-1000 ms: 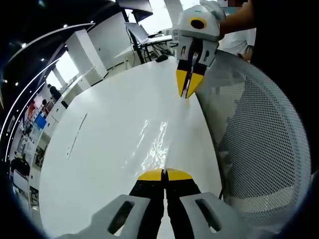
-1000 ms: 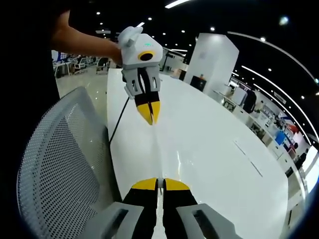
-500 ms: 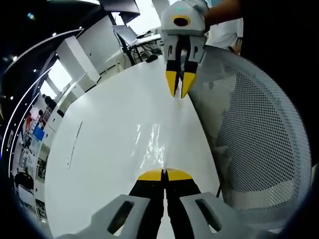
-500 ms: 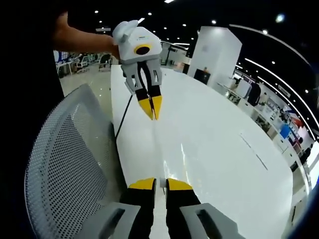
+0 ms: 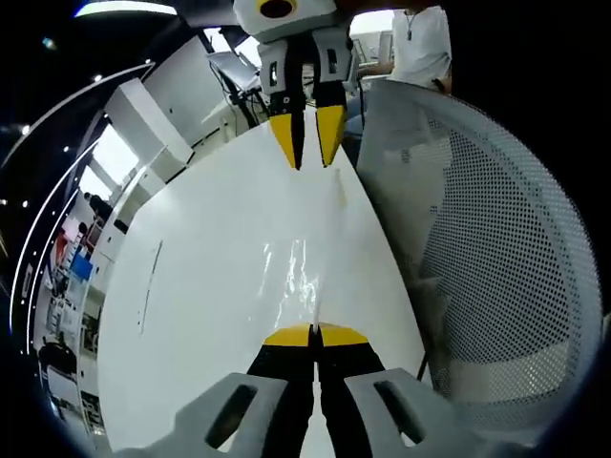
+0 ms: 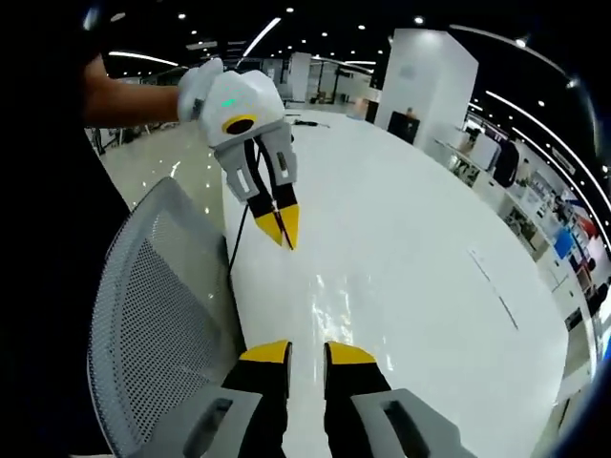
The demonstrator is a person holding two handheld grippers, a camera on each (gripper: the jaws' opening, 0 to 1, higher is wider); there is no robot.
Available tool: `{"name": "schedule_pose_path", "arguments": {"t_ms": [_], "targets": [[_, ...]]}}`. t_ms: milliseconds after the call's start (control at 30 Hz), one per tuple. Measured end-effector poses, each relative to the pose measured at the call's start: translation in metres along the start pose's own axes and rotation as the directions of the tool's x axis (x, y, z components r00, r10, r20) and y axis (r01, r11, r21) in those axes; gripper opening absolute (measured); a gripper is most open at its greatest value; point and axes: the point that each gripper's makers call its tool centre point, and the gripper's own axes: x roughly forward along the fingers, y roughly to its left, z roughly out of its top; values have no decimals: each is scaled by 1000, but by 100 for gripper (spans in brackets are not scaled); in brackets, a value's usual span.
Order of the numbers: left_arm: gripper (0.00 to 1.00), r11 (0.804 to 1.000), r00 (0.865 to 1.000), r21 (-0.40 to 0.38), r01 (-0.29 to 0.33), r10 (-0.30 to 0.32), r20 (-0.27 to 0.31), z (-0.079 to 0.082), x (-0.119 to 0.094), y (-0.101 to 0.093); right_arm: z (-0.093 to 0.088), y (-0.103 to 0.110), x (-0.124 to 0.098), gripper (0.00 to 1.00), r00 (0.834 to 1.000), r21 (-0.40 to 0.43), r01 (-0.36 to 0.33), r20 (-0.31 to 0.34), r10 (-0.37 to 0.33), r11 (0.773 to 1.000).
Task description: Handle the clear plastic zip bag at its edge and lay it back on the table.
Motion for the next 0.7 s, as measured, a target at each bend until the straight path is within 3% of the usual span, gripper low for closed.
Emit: {"name": "schedule_pose_path", "arguments": {"t_ms": [233,700], "targets": [[0,998,999,39,-52,52,12,8,-3,5,13,-4,9,8,1000,-32,-17,0,17,999],[0,992,997,101,-79,77,27,20,-4,15,12,2,15,7,999,-24,-32,-4,32,999]]}}
